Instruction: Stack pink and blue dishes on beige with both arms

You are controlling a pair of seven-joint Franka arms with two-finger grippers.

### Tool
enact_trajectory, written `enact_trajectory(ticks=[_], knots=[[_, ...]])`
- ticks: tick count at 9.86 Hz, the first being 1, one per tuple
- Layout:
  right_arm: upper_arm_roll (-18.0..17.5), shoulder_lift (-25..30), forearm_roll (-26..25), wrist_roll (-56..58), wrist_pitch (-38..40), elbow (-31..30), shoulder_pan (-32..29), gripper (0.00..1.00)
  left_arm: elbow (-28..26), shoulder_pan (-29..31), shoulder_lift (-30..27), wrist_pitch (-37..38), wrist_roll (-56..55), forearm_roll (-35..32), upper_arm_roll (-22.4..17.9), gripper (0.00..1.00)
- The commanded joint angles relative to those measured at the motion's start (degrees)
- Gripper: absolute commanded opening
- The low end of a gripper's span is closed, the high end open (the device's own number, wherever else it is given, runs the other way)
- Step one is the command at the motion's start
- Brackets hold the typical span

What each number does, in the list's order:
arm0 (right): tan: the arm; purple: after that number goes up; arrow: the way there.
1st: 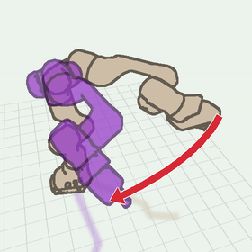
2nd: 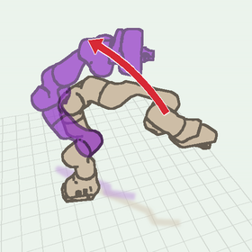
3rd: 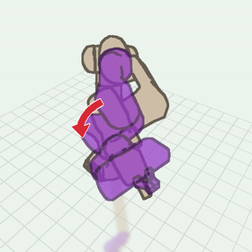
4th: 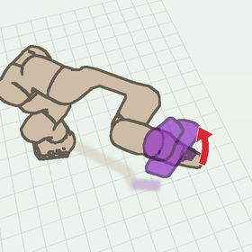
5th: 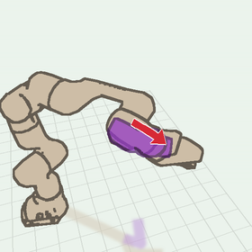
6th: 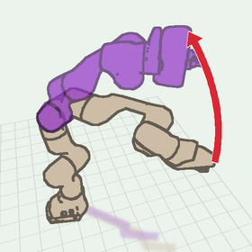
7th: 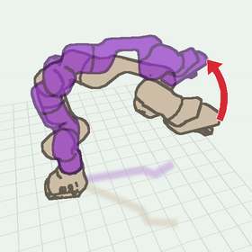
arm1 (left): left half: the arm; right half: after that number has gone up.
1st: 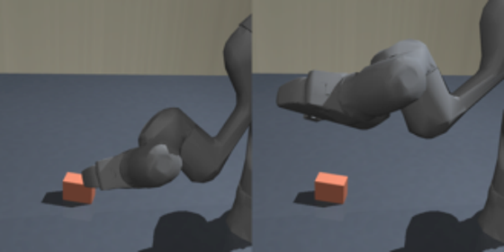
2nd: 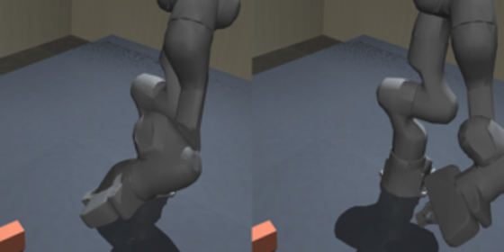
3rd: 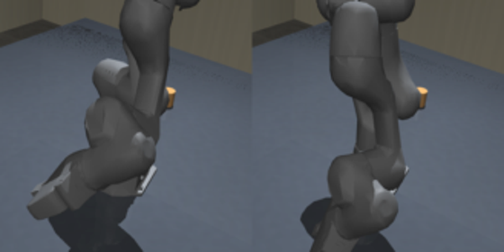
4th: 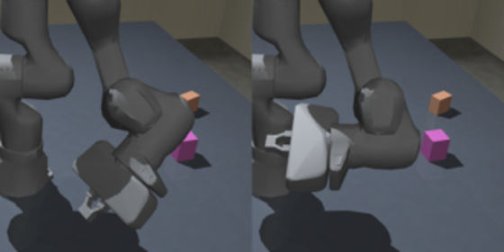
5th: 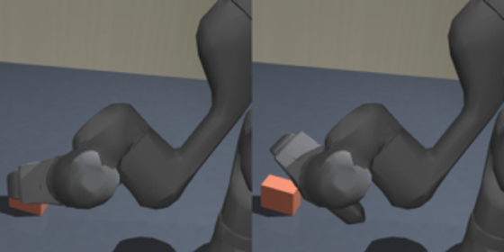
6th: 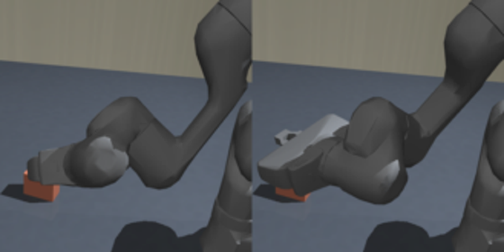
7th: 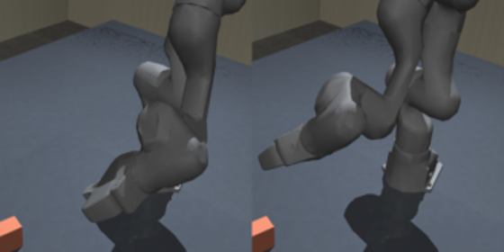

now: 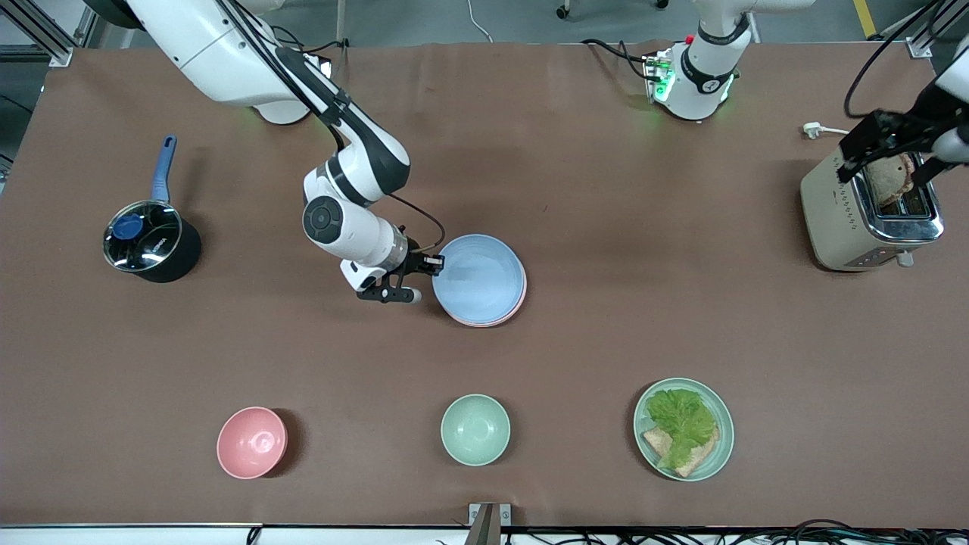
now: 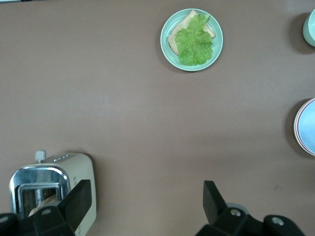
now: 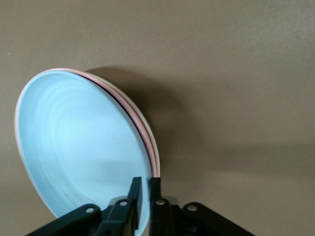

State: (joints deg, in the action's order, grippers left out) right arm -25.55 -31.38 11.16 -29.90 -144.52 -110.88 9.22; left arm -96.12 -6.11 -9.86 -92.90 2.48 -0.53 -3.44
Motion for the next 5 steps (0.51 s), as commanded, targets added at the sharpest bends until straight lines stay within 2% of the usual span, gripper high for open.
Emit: enact_trajectory(ticks=[1, 2, 4, 5], knots=[[-0.5, 1.1, -2.2, -1.3, 1.6, -0.3, -2.4, 0.83, 12.3, 0.7, 8.9, 9.6, 0.6, -0.2, -0.1, 1.00], [-0.4, 4.4, -2.6, -1.3, 3.0, -0.3, -2.7, 1.00, 12.5, 0.8, 8.7, 9.8, 0.5, -0.2, 0.0, 1.00], [-0.3, 14.0, -7.1, -1.2, 15.2, 0.5, -8.6, 1.00, 11.8, 2.3, 8.1, 10.0, 0.7, 0.7, 0.4, 1.00], [2.0, 19.2, -10.7, -1.1, 21.8, 1.6, -10.6, 1.00, 11.5, 2.7, 7.8, 9.9, 0.7, 1.0, 0.4, 1.00]])
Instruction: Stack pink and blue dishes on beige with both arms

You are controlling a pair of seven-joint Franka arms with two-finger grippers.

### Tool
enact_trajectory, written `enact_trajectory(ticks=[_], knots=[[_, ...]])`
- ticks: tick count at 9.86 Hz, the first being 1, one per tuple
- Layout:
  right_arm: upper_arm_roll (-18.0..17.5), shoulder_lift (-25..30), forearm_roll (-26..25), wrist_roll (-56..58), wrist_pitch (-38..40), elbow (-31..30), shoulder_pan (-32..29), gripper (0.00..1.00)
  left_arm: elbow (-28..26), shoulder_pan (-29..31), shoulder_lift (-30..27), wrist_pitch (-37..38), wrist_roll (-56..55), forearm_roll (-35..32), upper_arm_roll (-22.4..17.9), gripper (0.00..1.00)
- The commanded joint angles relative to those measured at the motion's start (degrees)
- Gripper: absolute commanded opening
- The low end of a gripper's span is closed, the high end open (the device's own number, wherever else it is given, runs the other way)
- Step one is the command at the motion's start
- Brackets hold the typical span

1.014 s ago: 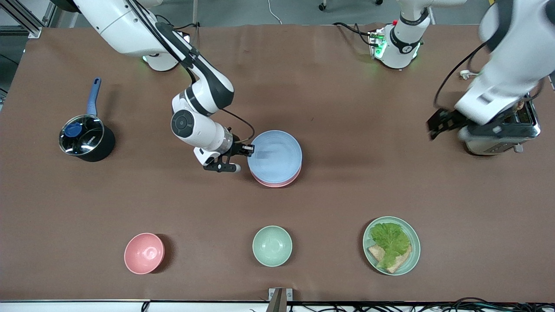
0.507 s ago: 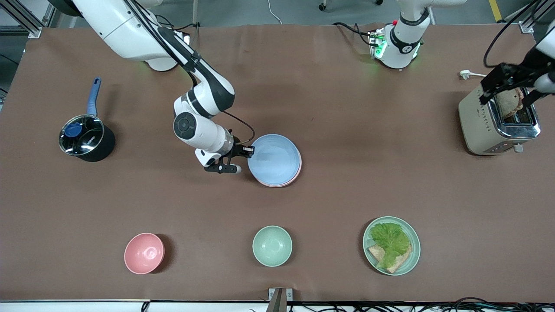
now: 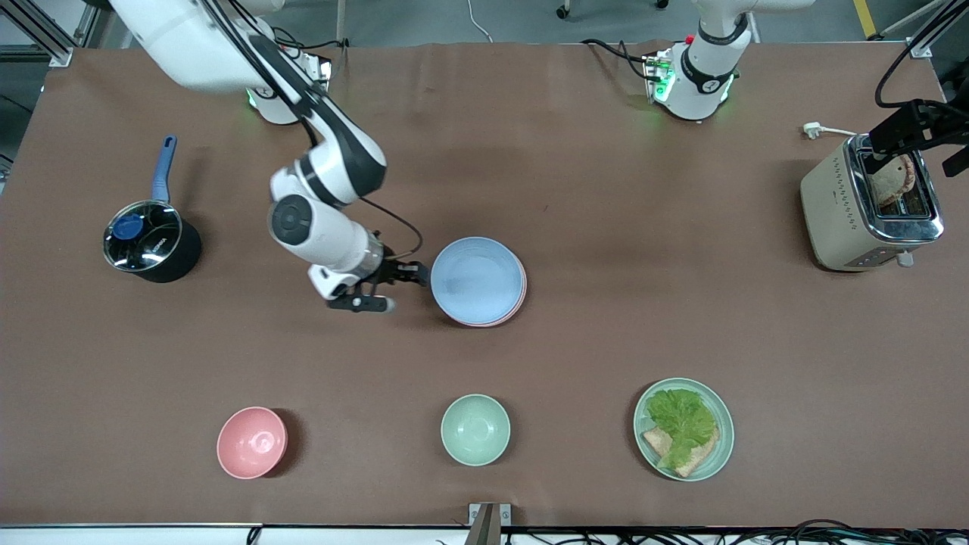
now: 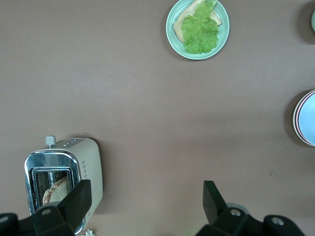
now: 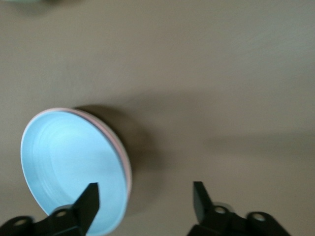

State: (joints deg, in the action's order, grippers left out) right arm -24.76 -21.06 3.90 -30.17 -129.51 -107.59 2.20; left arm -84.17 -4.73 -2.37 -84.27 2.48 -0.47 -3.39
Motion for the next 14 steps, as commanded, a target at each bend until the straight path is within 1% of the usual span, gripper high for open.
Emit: enact_trajectory(ticks=[1, 2, 3, 4, 5, 6, 7, 8, 9, 10, 11, 13, 14], knots=[[6.3, 11.5, -4.3, -0.7, 11.3, 1.0, -3.1, 1.00, -0.6, 1.2, 0.3, 1.3, -0.1, 0.9, 0.4, 1.00], [11.1, 13.3, -4.6, -0.4, 15.3, 4.7, -2.7, 1.00, -1.2, 1.1, 0.1, 1.3, -0.3, 0.9, 0.4, 1.00], [15.4, 15.0, -6.6, 0.5, 19.5, 8.1, -2.5, 1.00, -1.5, 1.2, -0.2, 1.2, -0.3, 0.9, 0.3, 1.00], [19.2, 17.3, -7.5, 4.6, 23.4, 9.9, -2.2, 1.00, -1.6, 1.2, -0.3, 1.2, -0.3, 0.9, 0.3, 1.00], [23.7, 18.5, -6.8, 15.5, 25.6, 11.3, -2.1, 1.00, -1.6, 1.2, -0.3, 1.3, -0.4, 0.9, 0.3, 1.00], [26.7, 20.3, -6.5, 24.1, 31.7, 13.5, -2.1, 1.00, -1.7, 1.2, -0.3, 1.3, -0.5, 0.9, 0.3, 1.00], [28.7, 21.5, -6.4, 24.6, 35.8, 15.7, -2.1, 1.00, -1.7, 1.2, -0.3, 1.2, -0.5, 0.6, 0.2, 1.00], [29.1, 21.8, -6.4, 23.8, 38.9, 19.0, -2.4, 1.00, -1.7, 1.1, -0.3, 1.3, -0.5, 0.6, 0.2, 1.00], [29.9, 21.4, -4.7, 23.8, 40.5, 21.5, -2.5, 1.00, -2.0, 1.1, -0.3, 1.3, -0.8, 0.6, 0.2, 1.00], [29.9, 21.4, -3.0, 23.9, 40.6, 22.7, -2.6, 1.00, -2.7, 1.2, -1.1, 1.3, -2.1, 0.9, 0.2, 1.00], [29.9, 21.3, -3.0, 23.9, 40.7, 22.5, -2.7, 1.00, -3.0, 1.1, -1.1, 1.2, -3.5, 1.1, 0.3, 1.00], [29.8, 21.3, -3.7, 24.5, 40.7, 23.0, -2.3, 1.00, -3.0, 1.2, -1.0, 1.0, -4.2, 3.9, 0.2, 1.00], [29.8, 21.3, -3.7, 24.6, 41.3, 23.0, -2.4, 1.00, -3.2, 1.1, -1.0, 0.9, -4.1, 3.5, 0.2, 1.00]])
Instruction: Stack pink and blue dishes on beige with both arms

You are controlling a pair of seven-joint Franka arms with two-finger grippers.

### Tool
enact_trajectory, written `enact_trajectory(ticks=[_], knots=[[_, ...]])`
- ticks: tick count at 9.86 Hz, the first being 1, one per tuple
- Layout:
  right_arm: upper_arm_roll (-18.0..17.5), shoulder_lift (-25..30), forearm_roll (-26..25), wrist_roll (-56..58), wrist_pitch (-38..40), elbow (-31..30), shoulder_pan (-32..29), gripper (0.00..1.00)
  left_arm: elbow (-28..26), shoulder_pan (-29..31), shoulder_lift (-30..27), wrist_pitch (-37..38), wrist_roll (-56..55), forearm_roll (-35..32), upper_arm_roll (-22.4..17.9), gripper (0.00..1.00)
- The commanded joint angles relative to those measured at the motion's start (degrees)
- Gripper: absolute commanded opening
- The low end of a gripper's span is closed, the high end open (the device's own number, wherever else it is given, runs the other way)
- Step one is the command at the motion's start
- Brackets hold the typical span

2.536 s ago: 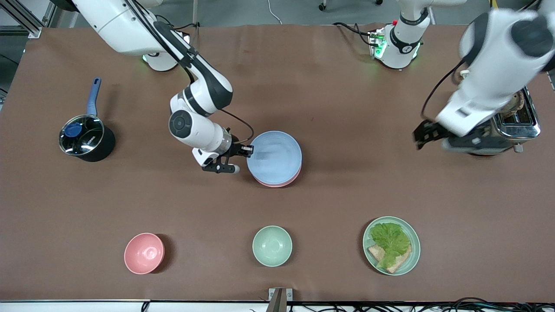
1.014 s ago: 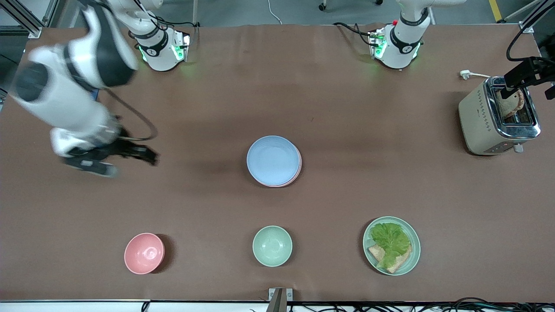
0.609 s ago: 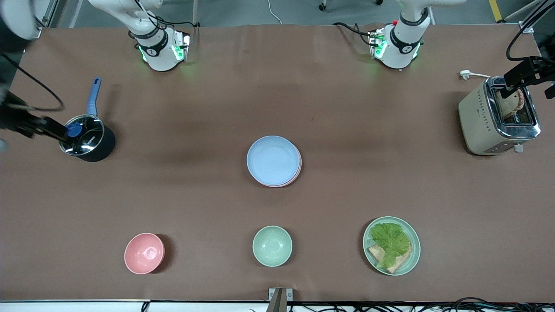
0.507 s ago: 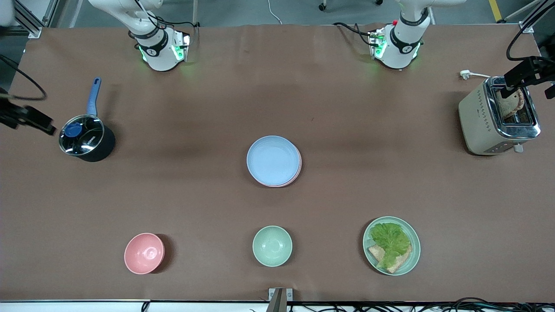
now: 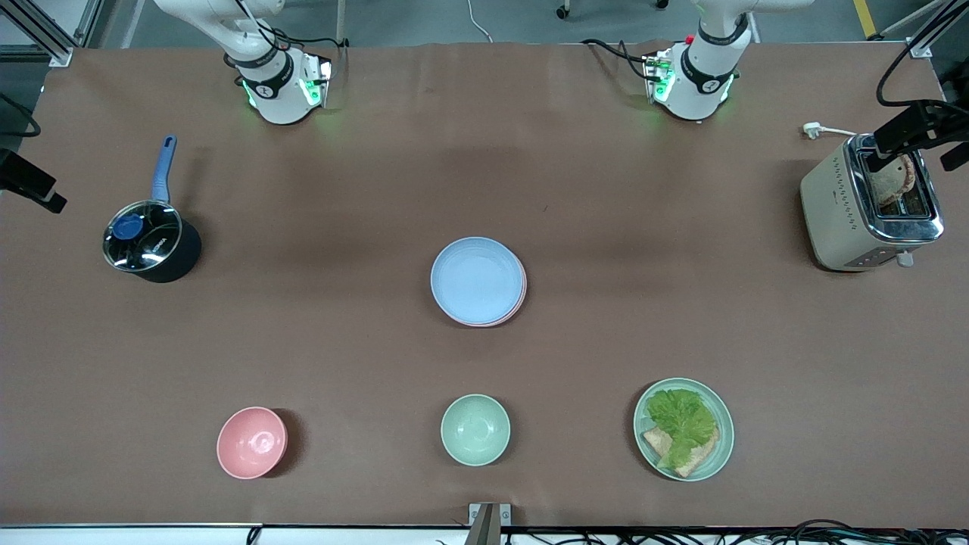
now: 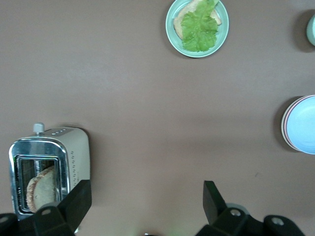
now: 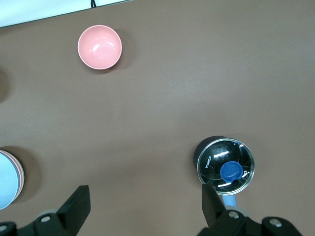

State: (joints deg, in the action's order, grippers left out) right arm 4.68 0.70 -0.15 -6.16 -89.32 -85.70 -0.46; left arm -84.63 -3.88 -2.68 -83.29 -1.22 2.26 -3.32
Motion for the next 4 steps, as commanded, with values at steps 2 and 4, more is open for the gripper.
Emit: enact_trajectory(ticks=[2, 4], knots=[[0.3, -0.4, 0.3, 0.6, 1.4, 1.1, 0.1, 1.00, -2.8, 0.3, -0.7, -0.1, -0.3, 0.2, 0.2, 1.00], [0.2, -0.4, 0.5, 0.6, 1.5, 1.1, 0.4, 1.00, -2.8, 0.3, -0.7, -0.1, 0.2, -0.1, 0.2, 1.00]])
